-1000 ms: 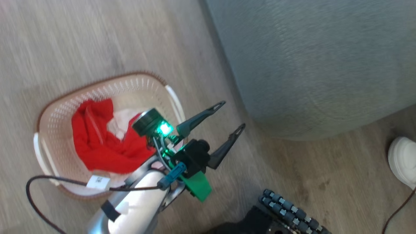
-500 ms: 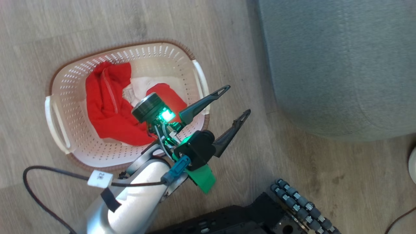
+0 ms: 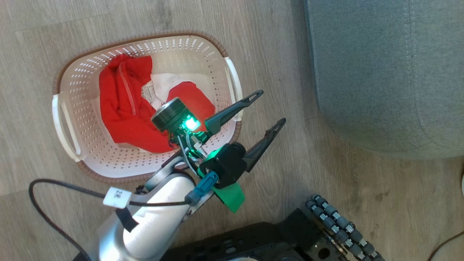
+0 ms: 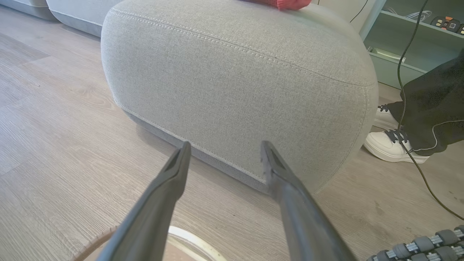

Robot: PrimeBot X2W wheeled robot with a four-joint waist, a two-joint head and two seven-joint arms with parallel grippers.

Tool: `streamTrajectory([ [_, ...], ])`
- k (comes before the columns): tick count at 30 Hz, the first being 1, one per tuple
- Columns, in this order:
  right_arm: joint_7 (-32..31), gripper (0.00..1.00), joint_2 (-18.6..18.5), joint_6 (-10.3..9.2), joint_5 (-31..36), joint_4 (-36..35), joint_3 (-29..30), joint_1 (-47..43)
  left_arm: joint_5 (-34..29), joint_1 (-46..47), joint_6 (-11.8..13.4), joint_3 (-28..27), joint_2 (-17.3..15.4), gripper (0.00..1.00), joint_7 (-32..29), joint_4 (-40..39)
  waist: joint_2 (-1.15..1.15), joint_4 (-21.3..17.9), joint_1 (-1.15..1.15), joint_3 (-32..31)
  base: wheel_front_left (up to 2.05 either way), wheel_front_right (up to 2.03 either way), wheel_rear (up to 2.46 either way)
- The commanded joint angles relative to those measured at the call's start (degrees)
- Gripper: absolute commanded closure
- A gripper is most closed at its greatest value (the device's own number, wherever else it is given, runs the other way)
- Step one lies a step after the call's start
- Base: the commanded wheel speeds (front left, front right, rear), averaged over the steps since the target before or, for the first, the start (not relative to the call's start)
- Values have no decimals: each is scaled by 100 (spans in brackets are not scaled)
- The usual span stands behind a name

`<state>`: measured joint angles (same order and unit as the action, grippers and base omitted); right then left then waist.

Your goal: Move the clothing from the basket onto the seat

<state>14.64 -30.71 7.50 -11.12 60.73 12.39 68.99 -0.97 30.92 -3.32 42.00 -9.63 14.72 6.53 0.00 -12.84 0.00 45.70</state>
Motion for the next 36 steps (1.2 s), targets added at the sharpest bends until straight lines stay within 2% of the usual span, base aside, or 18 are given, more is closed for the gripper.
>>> streamTrajectory([
  [1,36,100,-190,-1,71,22,-86,-27,54,35,47,-60,-43,0,28,-179,0,2,0,2,0,0,0],
  [5,29,100,-99,-1,-38,582,-385,131,100,29,97,-73,-61,0,28,-186,0,-6,0,1,0,0,0],
  [10,32,100,-141,-1,-169,857,-660,274,150,8,128,-100,-90,0,28,-182,0,-15,0,-13,0,0,0],
  [11,33,81,-145,-1,-202,891,-692,289,169,7,127,-116,-88,0,28,-180,0,-19,0,-20,0,0,0],
  [13,34,0,-165,-1,-248,928,-737,301,184,15,117,-127,-73,0,28,-168,0,-26,0,-54,0,0,0],
  [19,-17,0,-142,-1,-435,1107,-810,225,231,0,70,-126,61,0,28,-141,0,-21,0,-284,0,0,0],
  [22,-205,0,-46,-1,-588,1164,-936,150,257,-54,44,-139,122,0,28,-114,0,-41,0,-460,0,0,0],
  [36,-1068,0,-101,-1,-876,1262,-1737,-625,373,-489,-63,-310,455,0,28,-83,0,-93,0,-1661,0,0,0],
])
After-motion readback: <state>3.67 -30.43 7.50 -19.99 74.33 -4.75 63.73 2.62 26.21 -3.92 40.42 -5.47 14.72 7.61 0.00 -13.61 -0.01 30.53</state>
